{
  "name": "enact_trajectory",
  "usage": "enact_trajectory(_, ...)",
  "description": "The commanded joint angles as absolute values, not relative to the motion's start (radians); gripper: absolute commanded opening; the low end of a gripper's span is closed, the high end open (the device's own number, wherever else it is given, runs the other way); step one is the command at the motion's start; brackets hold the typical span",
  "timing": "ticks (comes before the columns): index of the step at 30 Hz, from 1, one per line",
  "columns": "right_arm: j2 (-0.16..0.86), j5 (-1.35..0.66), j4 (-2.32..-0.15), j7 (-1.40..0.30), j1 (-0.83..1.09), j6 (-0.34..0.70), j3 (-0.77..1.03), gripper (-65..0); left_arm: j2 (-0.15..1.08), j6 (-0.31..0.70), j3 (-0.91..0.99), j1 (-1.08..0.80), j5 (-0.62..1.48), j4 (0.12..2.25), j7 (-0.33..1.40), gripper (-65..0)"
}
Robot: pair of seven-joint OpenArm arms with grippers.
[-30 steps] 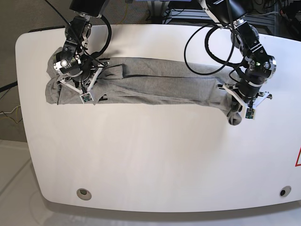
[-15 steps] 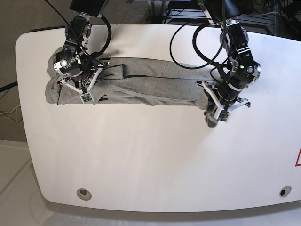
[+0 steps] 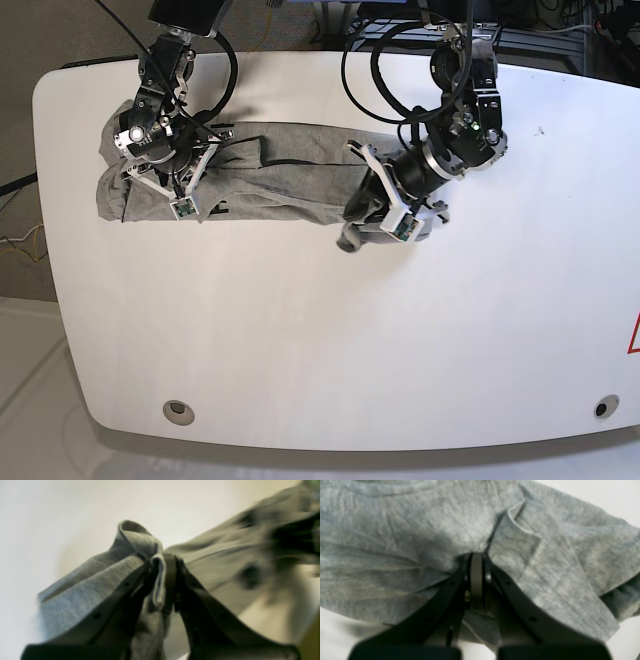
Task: Fold the T-shirt properly
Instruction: 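Push the strip end with the left gripper toward the right gripper, then press the folded end down with the left gripper and release it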
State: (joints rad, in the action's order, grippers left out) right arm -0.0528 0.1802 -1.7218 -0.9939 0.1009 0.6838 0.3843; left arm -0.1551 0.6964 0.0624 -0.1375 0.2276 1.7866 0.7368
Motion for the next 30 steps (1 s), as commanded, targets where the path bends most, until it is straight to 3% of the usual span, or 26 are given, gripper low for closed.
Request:
enact_trajectory(1,-0.059,0.208,-1.699,-1.058,0.116,0.698,0.383,-65.0,-0.157,0.69,0.021,-0.131,0.272,1.804,0.71,-63.2)
enact_trajectory(12,-0.059,0.203,-1.699,-1.058,0.13,0.698,0.383,-65.0,-0.157,0.575,-0.143,-0.133,0.323,1.759,0.624,-63.2)
enact_trajectory(30,-0.059,0.208,-1.699,-1.056,0.136,0.698,0.384,-65.0,-0.157,0.564,-0.202,-0.128,0.323,1.506,0.45,-62.9)
